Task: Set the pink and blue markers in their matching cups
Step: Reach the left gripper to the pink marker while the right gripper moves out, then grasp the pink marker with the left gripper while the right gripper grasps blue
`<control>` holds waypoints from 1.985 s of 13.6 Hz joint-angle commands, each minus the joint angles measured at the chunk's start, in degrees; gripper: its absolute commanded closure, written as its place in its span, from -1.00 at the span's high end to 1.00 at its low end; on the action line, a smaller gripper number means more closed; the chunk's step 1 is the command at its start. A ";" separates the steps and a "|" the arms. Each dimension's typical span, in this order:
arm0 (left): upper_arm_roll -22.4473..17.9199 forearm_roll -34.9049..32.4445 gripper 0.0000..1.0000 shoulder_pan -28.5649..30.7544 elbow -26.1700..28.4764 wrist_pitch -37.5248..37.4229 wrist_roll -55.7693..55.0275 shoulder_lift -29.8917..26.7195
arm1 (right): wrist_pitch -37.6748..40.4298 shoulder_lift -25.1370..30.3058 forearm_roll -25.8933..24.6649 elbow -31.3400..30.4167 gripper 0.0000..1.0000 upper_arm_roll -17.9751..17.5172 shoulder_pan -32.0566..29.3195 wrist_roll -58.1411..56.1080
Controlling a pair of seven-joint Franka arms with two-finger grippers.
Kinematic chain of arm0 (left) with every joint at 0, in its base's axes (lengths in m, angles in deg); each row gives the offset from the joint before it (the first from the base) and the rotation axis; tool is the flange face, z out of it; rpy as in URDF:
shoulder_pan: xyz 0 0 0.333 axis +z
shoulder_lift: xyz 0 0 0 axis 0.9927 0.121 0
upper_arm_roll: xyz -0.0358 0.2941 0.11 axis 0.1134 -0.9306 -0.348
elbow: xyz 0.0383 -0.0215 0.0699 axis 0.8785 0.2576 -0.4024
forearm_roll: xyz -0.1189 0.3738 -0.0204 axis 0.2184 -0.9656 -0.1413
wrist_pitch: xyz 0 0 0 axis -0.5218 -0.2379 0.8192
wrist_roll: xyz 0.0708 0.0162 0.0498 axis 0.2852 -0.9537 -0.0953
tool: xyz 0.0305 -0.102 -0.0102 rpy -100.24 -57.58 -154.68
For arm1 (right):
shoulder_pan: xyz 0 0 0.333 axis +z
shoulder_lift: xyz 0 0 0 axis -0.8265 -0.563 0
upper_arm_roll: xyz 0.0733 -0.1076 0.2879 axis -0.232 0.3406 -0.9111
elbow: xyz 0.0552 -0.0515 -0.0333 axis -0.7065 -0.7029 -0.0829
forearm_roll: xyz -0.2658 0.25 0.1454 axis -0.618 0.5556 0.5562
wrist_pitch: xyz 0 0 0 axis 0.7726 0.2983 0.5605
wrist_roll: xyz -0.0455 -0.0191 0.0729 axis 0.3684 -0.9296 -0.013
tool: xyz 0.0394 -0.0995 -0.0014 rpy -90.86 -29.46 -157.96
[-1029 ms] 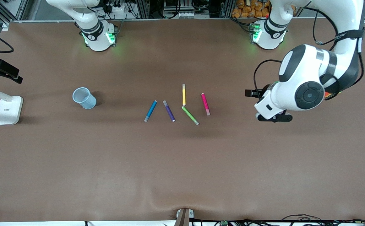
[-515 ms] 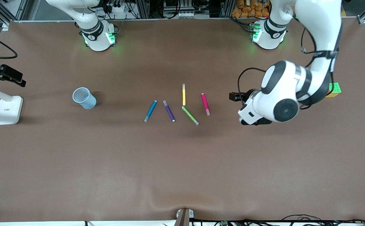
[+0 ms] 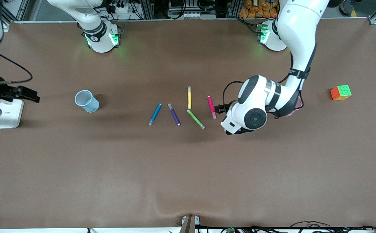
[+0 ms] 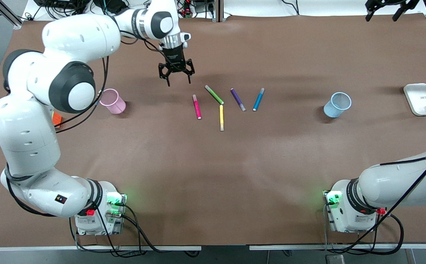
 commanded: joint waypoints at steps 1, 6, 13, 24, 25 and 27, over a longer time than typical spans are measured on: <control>-0.47 2.36 1.00 -1.83 -1.45 2.41 -4.07 3.83 | -1.06 -4.64 -0.37 2.67 1.00 -0.21 0.39 -0.43; -0.47 2.45 1.00 -4.46 -1.45 7.69 -9.70 6.56 | -4.22 -8.17 -0.80 2.59 1.00 -0.21 2.40 0.01; -0.56 2.27 0.02 -6.05 -1.19 11.65 -10.86 9.73 | -7.66 -13.88 8.05 2.15 1.00 -0.21 5.84 10.52; -0.56 2.71 0.02 -5.09 -0.92 14.64 -11.56 10.53 | -19.34 -17.14 8.95 -7.25 1.00 -0.21 19.72 39.54; -0.56 2.71 0.01 -5.26 -1.10 14.55 -11.56 10.61 | -20.48 -17.93 8.95 -7.34 1.00 -0.21 21.47 42.17; -0.56 2.71 0.00 -5.26 -1.01 14.64 -11.56 11.14 | -24.86 -20.47 8.86 -8.83 1.00 -0.21 24.19 46.66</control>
